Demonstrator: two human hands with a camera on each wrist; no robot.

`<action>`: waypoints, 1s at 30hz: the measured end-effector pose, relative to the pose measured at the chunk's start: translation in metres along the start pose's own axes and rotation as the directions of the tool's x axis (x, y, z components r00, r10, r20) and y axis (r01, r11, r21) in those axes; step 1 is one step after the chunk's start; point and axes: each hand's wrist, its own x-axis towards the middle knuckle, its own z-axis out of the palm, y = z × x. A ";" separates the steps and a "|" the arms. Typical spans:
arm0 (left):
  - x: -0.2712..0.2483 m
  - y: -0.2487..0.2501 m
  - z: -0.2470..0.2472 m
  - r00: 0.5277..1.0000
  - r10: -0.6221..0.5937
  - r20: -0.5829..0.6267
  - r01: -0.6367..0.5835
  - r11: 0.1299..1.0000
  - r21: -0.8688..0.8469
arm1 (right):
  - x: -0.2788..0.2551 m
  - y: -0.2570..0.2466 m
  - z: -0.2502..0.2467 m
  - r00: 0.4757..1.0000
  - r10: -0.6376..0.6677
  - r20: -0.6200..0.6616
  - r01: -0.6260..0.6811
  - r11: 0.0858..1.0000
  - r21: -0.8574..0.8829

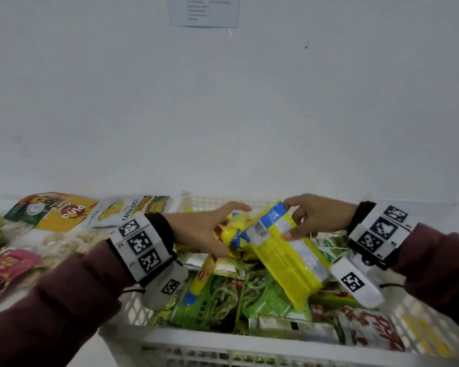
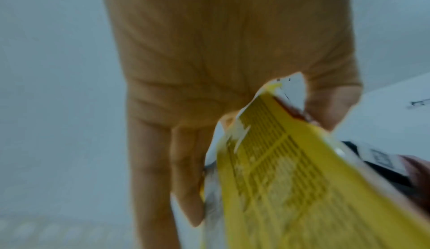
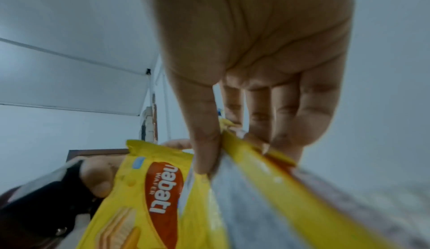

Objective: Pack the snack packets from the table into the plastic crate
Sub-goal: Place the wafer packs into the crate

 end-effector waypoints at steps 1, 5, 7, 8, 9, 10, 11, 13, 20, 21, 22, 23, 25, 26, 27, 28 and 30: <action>-0.001 -0.002 -0.007 0.998 0.026 -0.052 -0.029 0.998 -0.056 | -0.002 -0.004 -0.006 0.996 -0.066 -0.062 0.065 0.998 -0.021; 0.006 -0.014 -0.021 0.958 0.061 -0.280 -0.163 0.920 -0.356 | -0.009 -0.020 -0.028 0.926 -0.277 -0.257 0.238 0.956 -0.172; 0.012 -0.019 -0.025 0.919 0.003 -0.395 -0.168 0.908 -0.384 | -0.011 -0.023 -0.032 0.901 -0.326 -0.286 0.283 0.942 -0.182; 0.015 -0.021 -0.026 0.900 -0.024 -0.435 -0.166 0.904 -0.393 | -0.011 -0.023 -0.031 0.893 -0.344 -0.289 0.303 0.936 -0.178; 0.018 -0.022 -0.027 0.887 -0.046 -0.459 -0.170 0.892 -0.419 | -0.011 -0.020 -0.030 0.887 -0.361 -0.288 0.322 0.930 -0.176; 0.021 -0.022 -0.027 0.879 -0.062 -0.472 -0.180 0.875 -0.450 | -0.009 -0.016 -0.027 0.881 -0.374 -0.288 0.337 0.926 -0.172; 0.023 -0.022 -0.027 0.872 -0.079 -0.483 -0.189 0.856 -0.481 | -0.007 -0.011 -0.022 0.872 -0.392 -0.292 0.356 0.919 -0.170; 0.027 -0.022 -0.026 0.847 -0.126 -0.517 -0.203 0.821 -0.534 | -0.002 0.001 -0.012 0.859 -0.420 -0.292 0.386 0.907 -0.169; 0.040 -0.033 -0.024 0.748 -0.195 -0.635 -0.282 0.772 -0.570 | 0.010 0.050 0.007 0.897 -0.307 -0.317 0.273 0.951 -0.148; 0.041 -0.033 -0.023 0.742 -0.189 -0.643 -0.282 0.782 -0.556 | 0.011 0.054 0.007 0.897 -0.313 -0.312 0.278 0.948 -0.151; 0.042 -0.033 -0.022 0.737 -0.186 -0.650 -0.285 0.787 -0.548 | 0.011 0.059 0.006 0.904 -0.314 -0.291 0.275 0.947 -0.167; 0.043 -0.033 -0.021 0.731 -0.187 -0.656 -0.285 0.790 -0.543 | 0.012 0.062 0.005 0.915 -0.309 -0.261 0.263 0.945 -0.196; 0.044 -0.033 -0.020 0.712 -0.195 -0.674 -0.285 0.798 -0.531 | 0.015 0.067 0.003 0.948 -0.257 -0.188 0.201 0.940 -0.275; 0.044 -0.033 -0.020 0.701 -0.200 -0.685 -0.282 0.804 -0.524 | 0.014 0.067 0.003 0.964 -0.218 -0.149 0.163 0.935 -0.314; 0.044 -0.033 -0.019 0.691 -0.204 -0.694 -0.275 0.813 -0.514 | 0.013 0.063 0.003 0.977 -0.178 -0.115 0.125 0.924 -0.362; 0.044 -0.033 -0.019 0.682 -0.202 -0.703 -0.269 0.825 -0.498 | 0.010 0.057 0.003 0.990 -0.118 -0.080 0.073 0.905 -0.419; 0.043 -0.033 -0.018 0.664 -0.192 -0.722 -0.251 0.853 -0.458 | 0.005 0.046 0.004 1.000 -0.012 -0.012 0.004 0.846 -0.533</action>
